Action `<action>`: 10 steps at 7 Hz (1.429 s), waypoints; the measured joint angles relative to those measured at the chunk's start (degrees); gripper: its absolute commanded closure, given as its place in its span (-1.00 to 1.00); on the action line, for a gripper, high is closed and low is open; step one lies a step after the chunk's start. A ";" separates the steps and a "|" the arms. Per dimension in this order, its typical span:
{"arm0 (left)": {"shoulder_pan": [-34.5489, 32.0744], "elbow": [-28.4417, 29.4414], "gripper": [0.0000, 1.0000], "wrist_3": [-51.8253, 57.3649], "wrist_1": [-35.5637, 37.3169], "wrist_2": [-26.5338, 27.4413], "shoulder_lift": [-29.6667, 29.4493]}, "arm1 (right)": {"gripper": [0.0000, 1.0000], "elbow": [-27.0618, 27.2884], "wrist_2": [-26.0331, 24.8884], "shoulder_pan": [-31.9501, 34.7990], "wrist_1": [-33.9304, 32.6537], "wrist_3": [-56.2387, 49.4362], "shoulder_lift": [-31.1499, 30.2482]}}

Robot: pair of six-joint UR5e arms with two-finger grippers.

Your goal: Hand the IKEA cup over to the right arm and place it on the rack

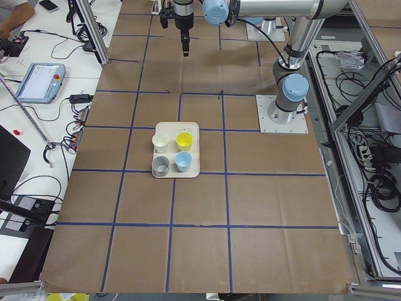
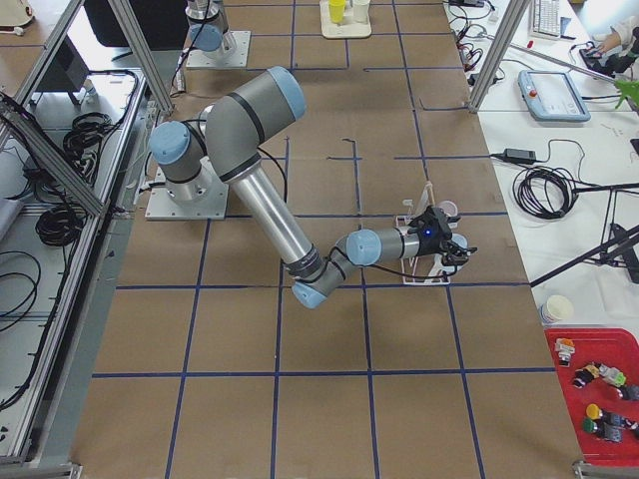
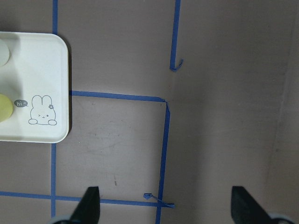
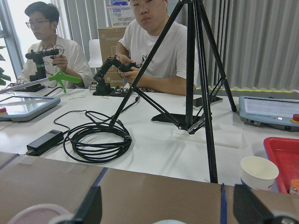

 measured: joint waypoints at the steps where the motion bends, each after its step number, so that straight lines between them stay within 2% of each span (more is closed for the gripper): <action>1: -0.03 0.00 -0.99 0.23 -0.04 -0.03 -0.09 | -0.99 0.17 -0.32 0.01 2.27 -0.11 -1.60; 3: -0.12 0.00 -0.99 0.88 -0.27 -0.13 -0.23 | -0.99 1.06 -1.59 0.15 6.98 -0.51 -5.84; 4: -0.14 0.00 -0.99 1.41 -0.45 -0.18 -0.27 | -0.99 2.59 -3.78 0.42 8.52 -0.59 -9.18; 8: -0.16 0.00 -0.99 3.61 -0.77 -0.19 -0.22 | -0.99 14.65 -13.71 3.61 23.46 -0.98 -25.95; 10: -0.15 0.00 -0.99 3.89 -0.77 -0.16 -0.16 | -0.99 17.97 -15.45 5.31 37.74 -4.61 -32.65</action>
